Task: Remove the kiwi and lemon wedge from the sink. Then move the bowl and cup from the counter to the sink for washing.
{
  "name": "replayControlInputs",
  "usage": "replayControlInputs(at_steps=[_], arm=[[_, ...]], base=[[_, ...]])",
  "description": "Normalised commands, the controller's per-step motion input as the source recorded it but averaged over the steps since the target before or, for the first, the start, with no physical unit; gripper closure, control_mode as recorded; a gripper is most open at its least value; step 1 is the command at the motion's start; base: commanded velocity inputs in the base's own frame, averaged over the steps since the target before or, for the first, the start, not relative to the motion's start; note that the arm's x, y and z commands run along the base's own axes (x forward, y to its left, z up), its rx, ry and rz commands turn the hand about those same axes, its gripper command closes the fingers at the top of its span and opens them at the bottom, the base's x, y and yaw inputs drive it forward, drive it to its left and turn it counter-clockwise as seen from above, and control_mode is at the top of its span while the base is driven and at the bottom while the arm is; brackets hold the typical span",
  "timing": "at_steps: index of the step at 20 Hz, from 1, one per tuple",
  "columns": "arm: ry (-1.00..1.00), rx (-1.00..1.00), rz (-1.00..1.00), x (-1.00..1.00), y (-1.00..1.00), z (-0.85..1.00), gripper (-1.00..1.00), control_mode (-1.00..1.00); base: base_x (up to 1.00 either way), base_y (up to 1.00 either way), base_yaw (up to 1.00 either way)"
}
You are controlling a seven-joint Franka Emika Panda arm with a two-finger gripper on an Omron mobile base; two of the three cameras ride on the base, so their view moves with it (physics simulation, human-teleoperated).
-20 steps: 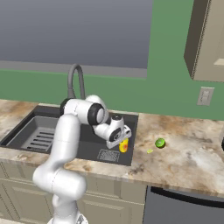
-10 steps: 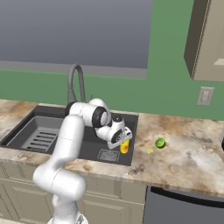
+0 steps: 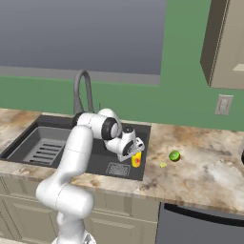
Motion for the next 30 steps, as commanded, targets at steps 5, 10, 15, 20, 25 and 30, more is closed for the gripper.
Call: replayControlInputs(at_steps=[5,10,15,20,25,30], arm=[[0.00,0.00,0.00,0.02,-0.07,-0.23,1.00,-1.00],[0.00,0.01,-0.01,0.00,-0.08,-0.22,-1.00,-1.00],[0.05,0.06,-0.03,0.00,-0.10,-0.05,-1.00,-1.00],[0.16,0.07,-0.07,-0.01,-0.06,0.12,-1.00,-1.00],[0.06,0.10,-0.05,-0.05,-0.01,0.30,-1.00,-1.00],[0.00,0.06,-0.02,-0.09,0.02,0.39,-1.00,-1.00]], base=[[0.00,0.00,0.00],[0.00,0.00,0.00],[0.00,0.00,0.00],[0.00,0.00,0.00],[0.00,0.00,0.00],[0.00,0.00,0.00]])
